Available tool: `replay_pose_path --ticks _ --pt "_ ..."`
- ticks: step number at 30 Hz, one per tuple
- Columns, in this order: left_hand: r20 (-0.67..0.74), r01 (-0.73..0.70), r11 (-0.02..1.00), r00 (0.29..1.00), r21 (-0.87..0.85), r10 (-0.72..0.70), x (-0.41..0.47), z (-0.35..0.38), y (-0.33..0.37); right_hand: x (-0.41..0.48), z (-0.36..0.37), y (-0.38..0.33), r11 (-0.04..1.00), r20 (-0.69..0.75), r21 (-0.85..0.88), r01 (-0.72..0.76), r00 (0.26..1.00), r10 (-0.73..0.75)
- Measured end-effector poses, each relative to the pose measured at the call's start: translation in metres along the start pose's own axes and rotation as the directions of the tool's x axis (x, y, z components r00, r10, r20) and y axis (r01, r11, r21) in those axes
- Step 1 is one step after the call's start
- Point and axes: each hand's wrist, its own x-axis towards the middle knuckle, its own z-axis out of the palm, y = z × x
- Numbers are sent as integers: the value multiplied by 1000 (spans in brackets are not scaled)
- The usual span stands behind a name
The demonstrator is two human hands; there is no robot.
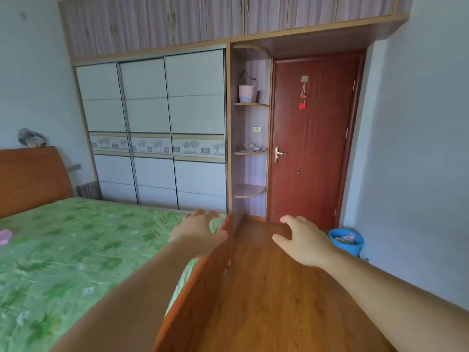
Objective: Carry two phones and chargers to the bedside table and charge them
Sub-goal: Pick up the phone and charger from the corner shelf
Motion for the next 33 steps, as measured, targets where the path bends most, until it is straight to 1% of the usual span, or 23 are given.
replay_pose_path --ticks 3,4,6,9,14,20,24,27,29,33 --pt "-1 38 999 999 -21 -38 59 20 -25 69 19 2 1000 -16 -19 -8 1000 8" --pt "15 65 998 998 -24 -64 81 25 -33 93 23 1 1000 -2 -29 -9 1000 9" --pt "11 77 996 997 -49 -76 131 32 -45 147 28 -2 998 -12 -59 8 1000 -9" --pt "1 47 997 999 -61 -47 201 36 -57 216 34 1 996 -47 -84 9 999 -13" --pt "12 24 998 1000 -53 -24 294 50 -61 303 42 25 995 -51 -99 -12 999 7" --pt "40 -15 999 999 -30 17 407 97 -54 413 59 79 995 -58 -91 -47 997 41" --pt "37 -44 999 998 -2 44 501 130 -44 506 61 133 997 -85 -58 -50 995 45" --pt "27 -18 1000 999 -10 18 579 149 -34 582 58 174 998 -114 -2 -68 991 67" --pt "25 4 1000 1000 -22 -4 626 161 -29 627 61 194 998 -101 4 -67 993 67" --pt "35 -13 1000 999 -15 13 709 188 -20 708 69 226 998 -67 8 -57 996 57"
